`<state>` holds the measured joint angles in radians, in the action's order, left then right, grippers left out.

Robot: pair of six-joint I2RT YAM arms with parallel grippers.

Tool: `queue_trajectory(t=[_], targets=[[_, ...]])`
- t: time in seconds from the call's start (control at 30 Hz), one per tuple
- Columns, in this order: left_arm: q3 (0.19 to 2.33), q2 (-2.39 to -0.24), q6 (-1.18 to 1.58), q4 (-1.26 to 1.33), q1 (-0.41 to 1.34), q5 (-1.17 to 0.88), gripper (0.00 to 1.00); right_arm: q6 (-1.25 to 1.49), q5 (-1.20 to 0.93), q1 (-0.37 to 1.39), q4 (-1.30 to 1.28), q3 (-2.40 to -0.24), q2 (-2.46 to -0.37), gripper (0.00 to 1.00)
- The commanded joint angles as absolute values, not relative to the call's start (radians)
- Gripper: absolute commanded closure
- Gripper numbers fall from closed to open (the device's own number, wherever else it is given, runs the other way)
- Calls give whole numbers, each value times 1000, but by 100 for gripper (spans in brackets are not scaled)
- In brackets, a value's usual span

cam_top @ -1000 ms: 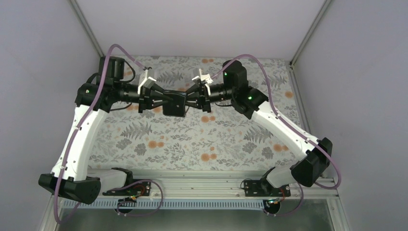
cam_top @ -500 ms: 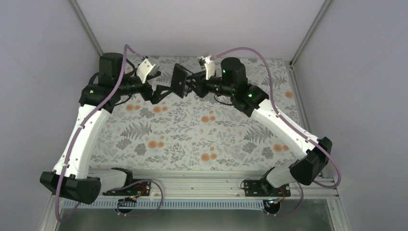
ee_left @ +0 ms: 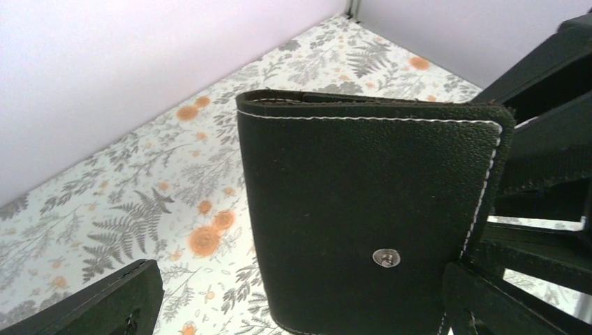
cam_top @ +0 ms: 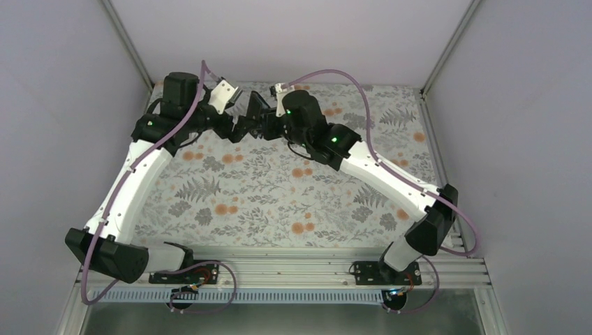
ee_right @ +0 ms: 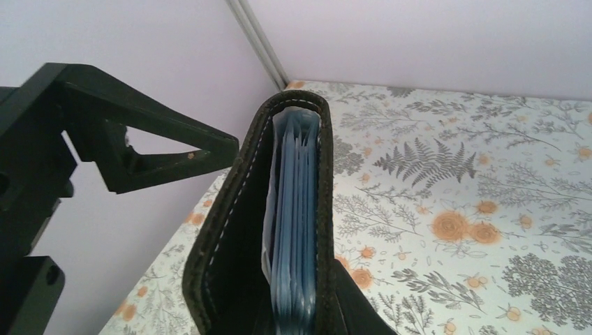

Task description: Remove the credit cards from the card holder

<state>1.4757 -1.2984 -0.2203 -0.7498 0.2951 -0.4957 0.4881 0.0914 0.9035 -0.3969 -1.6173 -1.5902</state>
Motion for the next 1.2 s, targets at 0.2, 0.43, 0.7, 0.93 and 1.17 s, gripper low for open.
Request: queue_trajectory(t=[0.2,0.43,0.7,0.93,1.17], targets=[[1486,-1283,-271,-758,332,-451,0,508,148,929,-384,-1659,-1571,96],[1539,-1290,-273,-773,354,-484,0,522,103,922,-379,-1706,-1626,96],[1517,-1295,-286,-739,360,-280,0,504,67,922,-358,-1693,-1612,96],[1501,-1269,-341,-750,360,-84,12,471,-130,845,-315,-1611,-1539,96],[1543,-1245,-360,-823,338,-242,16,381,-339,775,-283,-1544,-1481,96]])
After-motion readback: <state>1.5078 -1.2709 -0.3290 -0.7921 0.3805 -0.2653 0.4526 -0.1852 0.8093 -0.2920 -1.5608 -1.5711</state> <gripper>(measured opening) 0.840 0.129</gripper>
